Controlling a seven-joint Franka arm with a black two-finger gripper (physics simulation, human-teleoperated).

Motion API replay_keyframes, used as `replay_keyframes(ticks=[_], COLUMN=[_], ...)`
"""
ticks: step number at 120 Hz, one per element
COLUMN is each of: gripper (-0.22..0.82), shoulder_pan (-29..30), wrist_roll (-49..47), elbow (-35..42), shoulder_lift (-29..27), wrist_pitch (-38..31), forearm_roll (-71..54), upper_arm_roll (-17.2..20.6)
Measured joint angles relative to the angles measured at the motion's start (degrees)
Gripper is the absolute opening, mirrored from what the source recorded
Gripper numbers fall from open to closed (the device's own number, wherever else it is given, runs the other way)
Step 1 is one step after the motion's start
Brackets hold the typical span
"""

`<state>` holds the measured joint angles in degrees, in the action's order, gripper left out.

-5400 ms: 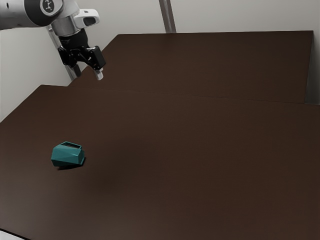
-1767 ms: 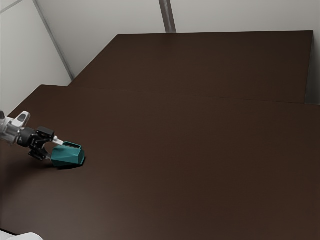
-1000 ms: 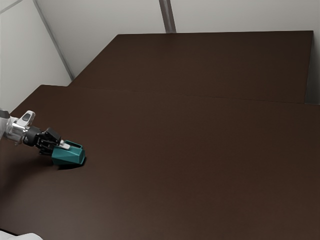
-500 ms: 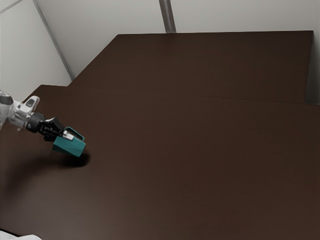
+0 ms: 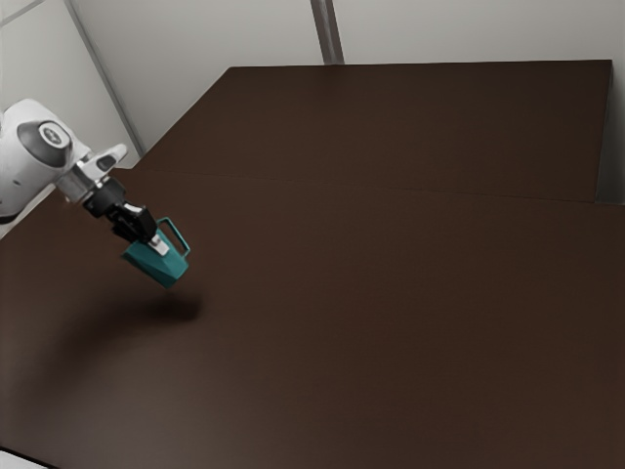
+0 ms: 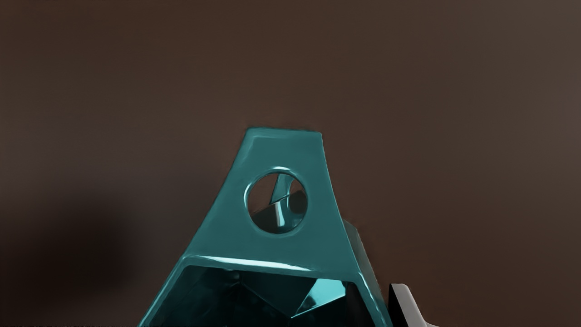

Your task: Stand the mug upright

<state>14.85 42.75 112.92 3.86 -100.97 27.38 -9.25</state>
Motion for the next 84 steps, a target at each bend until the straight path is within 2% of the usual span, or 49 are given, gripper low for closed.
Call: replay_keyframes(ticks=[38, 84], gripper=[-0.17, -0.17], shoulder_pan=[-6.71, -11.17], wrist_roll=[-2.72, -9.42], elbow=[7.87, 14.02], shoulder_lift=[-7.20, -11.66], wrist_pitch=[-7.08, -13.80], forearm_roll=[-10.21, -20.23], upper_arm_roll=[0.01, 1.28])
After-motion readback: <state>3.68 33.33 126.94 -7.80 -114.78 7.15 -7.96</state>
